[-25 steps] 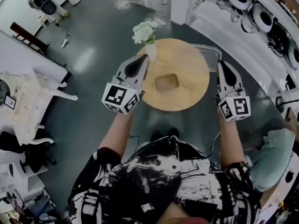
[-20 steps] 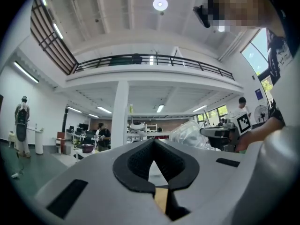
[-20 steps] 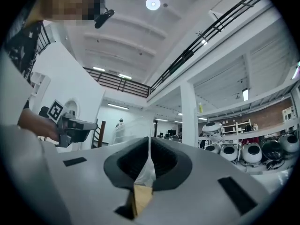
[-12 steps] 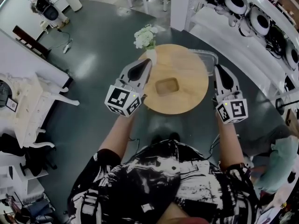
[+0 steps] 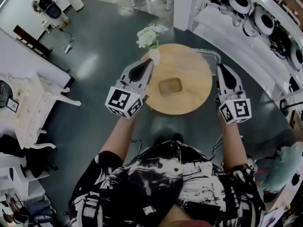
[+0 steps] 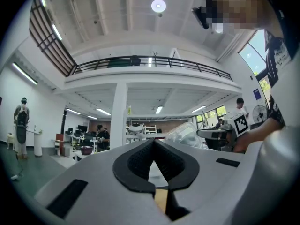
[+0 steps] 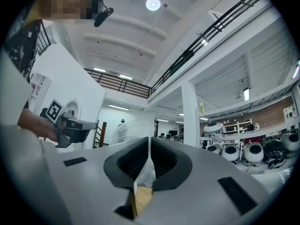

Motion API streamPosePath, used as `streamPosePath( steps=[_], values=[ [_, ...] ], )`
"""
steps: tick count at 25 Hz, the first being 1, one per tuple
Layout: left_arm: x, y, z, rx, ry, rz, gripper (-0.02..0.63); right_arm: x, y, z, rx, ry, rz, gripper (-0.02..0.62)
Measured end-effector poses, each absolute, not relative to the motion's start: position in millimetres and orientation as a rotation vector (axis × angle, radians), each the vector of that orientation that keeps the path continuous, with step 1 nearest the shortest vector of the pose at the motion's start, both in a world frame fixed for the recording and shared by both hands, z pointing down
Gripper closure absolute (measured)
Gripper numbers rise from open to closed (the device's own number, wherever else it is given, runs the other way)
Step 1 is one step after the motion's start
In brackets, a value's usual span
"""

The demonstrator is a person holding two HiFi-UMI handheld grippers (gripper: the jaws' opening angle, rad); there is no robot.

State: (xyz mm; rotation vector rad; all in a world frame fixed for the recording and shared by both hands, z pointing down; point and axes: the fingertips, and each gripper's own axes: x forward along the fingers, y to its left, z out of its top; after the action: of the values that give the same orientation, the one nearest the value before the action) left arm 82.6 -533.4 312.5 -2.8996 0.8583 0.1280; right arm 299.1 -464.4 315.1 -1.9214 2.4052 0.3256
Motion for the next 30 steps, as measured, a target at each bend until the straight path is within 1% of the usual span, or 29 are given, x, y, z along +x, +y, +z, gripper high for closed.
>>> streamPosePath(
  steps=[30],
  values=[
    [84.5, -525.1, 321.1, -2.907, 0.864, 0.134, 0.606, 292.0, -461.2, 318.9, -1.885, 2.426, 0.333, 0.577]
  ],
)
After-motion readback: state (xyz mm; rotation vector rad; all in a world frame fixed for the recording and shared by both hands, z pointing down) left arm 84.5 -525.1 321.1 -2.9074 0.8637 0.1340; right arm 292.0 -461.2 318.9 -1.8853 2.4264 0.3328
